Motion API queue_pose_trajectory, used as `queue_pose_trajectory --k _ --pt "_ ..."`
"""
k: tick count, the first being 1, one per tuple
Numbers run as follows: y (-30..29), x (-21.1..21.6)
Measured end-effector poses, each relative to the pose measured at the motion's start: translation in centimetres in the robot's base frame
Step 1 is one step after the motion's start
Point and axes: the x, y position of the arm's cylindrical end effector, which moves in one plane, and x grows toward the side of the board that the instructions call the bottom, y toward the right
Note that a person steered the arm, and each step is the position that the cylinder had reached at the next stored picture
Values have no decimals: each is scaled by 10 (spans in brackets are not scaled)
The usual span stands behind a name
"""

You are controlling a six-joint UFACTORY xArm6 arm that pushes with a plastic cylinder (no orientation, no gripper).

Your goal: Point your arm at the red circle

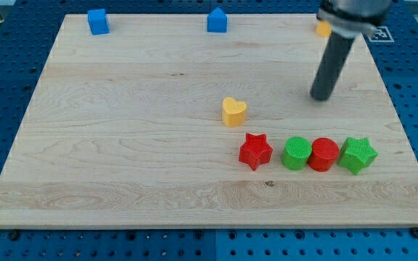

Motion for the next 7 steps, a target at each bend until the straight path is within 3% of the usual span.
queue_pose_trajectory --k 5,6,7 --pt "-2 -1" --pt "46 22" --pt "96 71"
